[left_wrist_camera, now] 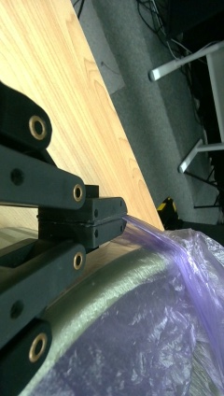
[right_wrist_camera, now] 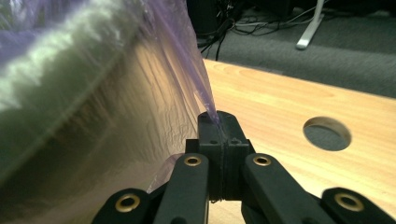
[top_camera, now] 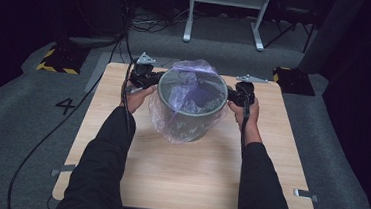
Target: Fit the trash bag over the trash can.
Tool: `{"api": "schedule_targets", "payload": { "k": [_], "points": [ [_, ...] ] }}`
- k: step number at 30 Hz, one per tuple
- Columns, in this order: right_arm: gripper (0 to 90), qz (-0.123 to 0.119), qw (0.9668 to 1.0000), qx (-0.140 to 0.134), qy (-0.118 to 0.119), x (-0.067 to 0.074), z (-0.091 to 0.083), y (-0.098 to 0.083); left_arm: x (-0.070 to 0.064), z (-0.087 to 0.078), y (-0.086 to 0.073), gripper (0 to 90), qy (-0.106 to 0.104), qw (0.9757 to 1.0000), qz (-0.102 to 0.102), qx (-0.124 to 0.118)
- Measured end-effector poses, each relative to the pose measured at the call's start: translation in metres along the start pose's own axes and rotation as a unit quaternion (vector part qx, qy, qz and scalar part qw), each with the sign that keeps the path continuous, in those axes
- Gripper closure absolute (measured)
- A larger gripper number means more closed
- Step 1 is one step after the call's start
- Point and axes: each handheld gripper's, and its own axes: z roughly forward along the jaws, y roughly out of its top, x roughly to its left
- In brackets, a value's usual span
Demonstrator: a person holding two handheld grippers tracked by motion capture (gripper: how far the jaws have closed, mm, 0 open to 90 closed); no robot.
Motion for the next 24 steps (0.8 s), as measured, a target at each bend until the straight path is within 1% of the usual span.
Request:
{"api": "schedule_targets", "payload": {
  "k": [1,2,3,5,7,9,10,11,13,14,15,16,18,20,21,23,24],
  "points": [
    [90.0,0.003,1.0,0.002,0.005,0.0,0.002,-0.001,0.001,0.001,0.0,89.9,-0.002,1.0,-0.002,0.0],
    [90.0,0.003,1.0,0.004,0.008,0.0,0.003,-0.001,0.002,0.003,0.0,89.9,-0.008,0.9999,-0.009,0.0],
    [90.0,0.003,0.9999,0.007,0.009,0.001,0.005,-0.002,0.004,0.004,0.0,89.9,-0.011,0.9999,-0.01,0.0],
    [90.0,-0.001,0.9998,0.014,0.015,0.002,0.008,-0.003,0.006,0.007,-0.001,89.9,-0.016,0.9998,-0.012,0.006],
    [90.0,-0.001,0.9995,0.019,0.025,0.002,0.01,-0.004,0.007,0.01,-0.003,89.9,-0.019,0.9996,-0.018,0.013],
    [90.0,0.002,0.9993,0.022,0.031,0.002,0.011,-0.005,0.01,0.013,-0.005,90.0,-0.026,0.9993,-0.021,0.019],
    [90.0,0.001,0.9993,0.023,0.03,0.002,0.011,-0.005,0.011,0.015,-0.007,90.0,-0.03,0.9989,-0.024,0.026],
    [90.0,-0.001,0.9993,0.023,0.029,0.002,0.011,-0.004,0.011,0.019,-0.01,90.0,-0.03,0.9986,-0.022,0.039],
    [88.7,-0.005,0.9994,0.022,0.028,0.002,0.01,-0.004,0.012,0.024,-0.017,90.0,-0.03,0.9979,-0.025,0.052],
    [88.7,-0.004,0.9994,0.022,0.027,0.001,0.009,-0.004,0.013,0.027,-0.022,90.0,-0.025,0.9973,-0.024,0.065],
    [88.9,-0.003,0.9994,0.025,0.024,0.0,0.009,-0.004,0.014,0.029,-0.026,90.0,-0.025,0.9965,-0.025,0.076],
    [89.2,-0.002,0.9994,0.027,0.022,-0.002,0.009,-0.005,0.015,0.03,-0.03,89.9,-0.022,0.9961,-0.031,0.079],
    [90.0,0.009,0.9995,0.028,0.015,-0.007,0.008,-0.009,0.018,0.026,-0.038,90.0,-0.029,0.9968,-0.043,0.061],
    [90.0,0.02,0.9994,0.022,0.015,-0.012,0.006,-0.017,0.02,0.021,-0.043,89.9,-0.028,0.9967,-0.043,0.063],
    [90.0,0.02,0.9994,0.023,0.014,-0.013,0.005,-0.019,0.022,0.017,-0.048,89.9,-0.029,0.997,-0.043,0.057],
    [90.0,0.021,0.9994,0.02,0.02,-0.016,0.002,-0.027,0.023,0.012,-0.052,89.8,-0.03,0.9971,-0.045,0.053],
    [89.5,0.02,0.9994,0.016,0.022,-0.017,0.0,-0.03,0.022,0.006,-0.054,88.1,-0.028,0.9977,-0.043,0.044]
  ]
}}
